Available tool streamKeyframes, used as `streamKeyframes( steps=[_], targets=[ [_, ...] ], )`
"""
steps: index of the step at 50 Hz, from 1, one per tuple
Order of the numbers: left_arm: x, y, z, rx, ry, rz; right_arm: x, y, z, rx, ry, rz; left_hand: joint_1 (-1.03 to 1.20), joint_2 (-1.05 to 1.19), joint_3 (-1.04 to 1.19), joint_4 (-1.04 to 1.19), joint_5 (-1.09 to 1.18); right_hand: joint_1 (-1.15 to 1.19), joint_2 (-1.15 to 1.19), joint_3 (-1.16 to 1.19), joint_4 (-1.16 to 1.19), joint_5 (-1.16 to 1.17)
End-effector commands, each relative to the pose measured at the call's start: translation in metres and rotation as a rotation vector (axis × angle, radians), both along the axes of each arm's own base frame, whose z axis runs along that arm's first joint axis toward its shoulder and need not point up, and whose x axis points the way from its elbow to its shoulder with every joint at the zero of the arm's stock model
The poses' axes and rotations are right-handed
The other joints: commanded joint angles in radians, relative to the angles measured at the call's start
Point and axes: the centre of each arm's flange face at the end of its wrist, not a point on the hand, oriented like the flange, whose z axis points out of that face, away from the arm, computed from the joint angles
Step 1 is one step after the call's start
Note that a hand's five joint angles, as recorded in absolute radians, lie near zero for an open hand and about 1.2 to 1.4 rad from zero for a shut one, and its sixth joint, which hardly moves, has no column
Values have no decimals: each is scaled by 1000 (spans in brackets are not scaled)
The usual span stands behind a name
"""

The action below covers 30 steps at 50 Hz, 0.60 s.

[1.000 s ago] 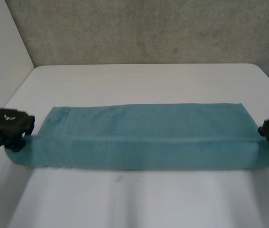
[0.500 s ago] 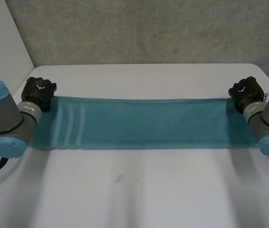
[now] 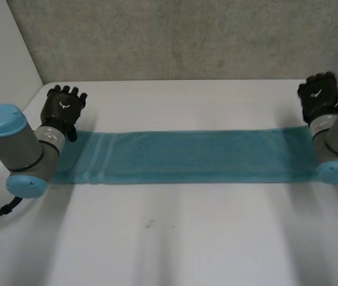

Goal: Fold the laundry

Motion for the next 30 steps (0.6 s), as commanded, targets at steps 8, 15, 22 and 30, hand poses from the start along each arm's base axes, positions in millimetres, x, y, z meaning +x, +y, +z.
streamKeyframes(
  steps=[8,15,22,30],
  targets=[
    [14,72,34,65,88,-3,-45,68,66,173,-388,39,-23,-33,-43,-34,-48,-35,-49,-41,-60,-67],
    [13,106,35,160,288,-17,-66,92,33,459,-421,9,-23,-33,-43,-34,-48,177,163,171,153,146],
    [13,115,31,211,406,-13,-84,89,8,545,-460,11,-23,-33,-43,-34,-48,398,384,392,373,366],
    [13,116,28,222,405,-11,-93,78,-18,557,-439,44,-23,-33,-43,-34,-48,489,475,483,464,457]
  ],
)
